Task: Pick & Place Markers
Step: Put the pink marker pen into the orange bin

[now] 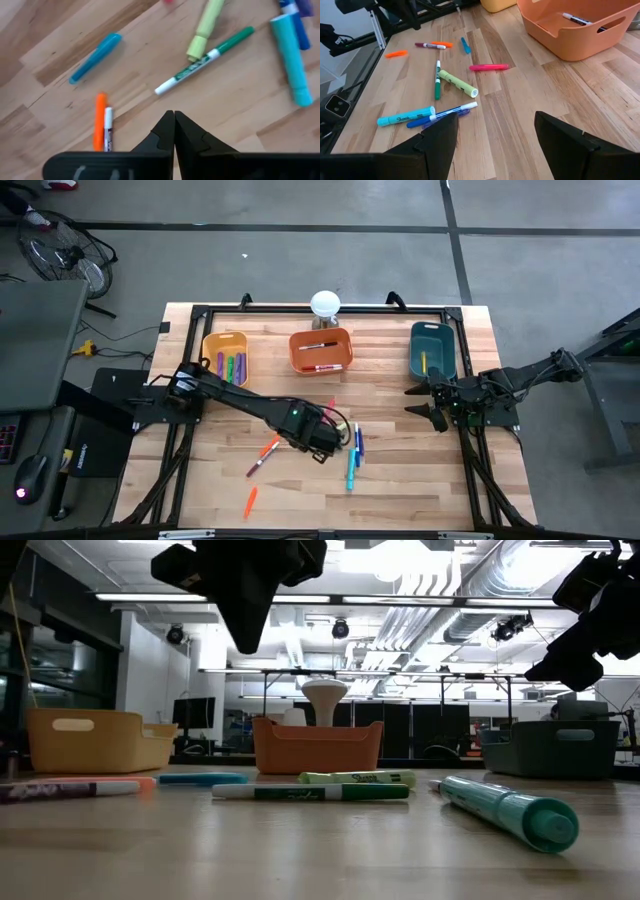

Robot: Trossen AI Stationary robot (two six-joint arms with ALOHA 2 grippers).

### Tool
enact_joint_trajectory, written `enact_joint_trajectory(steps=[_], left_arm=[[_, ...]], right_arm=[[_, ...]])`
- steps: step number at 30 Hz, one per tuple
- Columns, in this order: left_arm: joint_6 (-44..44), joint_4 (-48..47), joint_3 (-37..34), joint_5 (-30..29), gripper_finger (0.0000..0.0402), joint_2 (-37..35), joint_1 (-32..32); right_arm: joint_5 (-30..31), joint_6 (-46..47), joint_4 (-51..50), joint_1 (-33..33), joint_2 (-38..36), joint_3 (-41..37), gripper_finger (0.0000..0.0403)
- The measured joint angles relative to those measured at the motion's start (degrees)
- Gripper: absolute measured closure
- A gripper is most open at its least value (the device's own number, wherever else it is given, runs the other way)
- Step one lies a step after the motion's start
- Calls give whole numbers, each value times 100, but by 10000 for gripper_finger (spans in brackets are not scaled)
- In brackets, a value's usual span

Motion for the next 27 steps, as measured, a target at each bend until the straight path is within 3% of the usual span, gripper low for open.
enact_joint_trajectory(steps=[14, 23, 27], left_arm=[[-485, -511, -173, 328, 390, -11, 0], [-788, 43, -909, 757, 255, -11, -7], [-811, 275, -1357, 766, 205, -326, -92]], right_arm=[[0, 0, 0, 1, 0, 0, 150], [0, 0, 0, -1, 0, 0, 151], [0, 0, 0, 0, -1, 0, 151]])
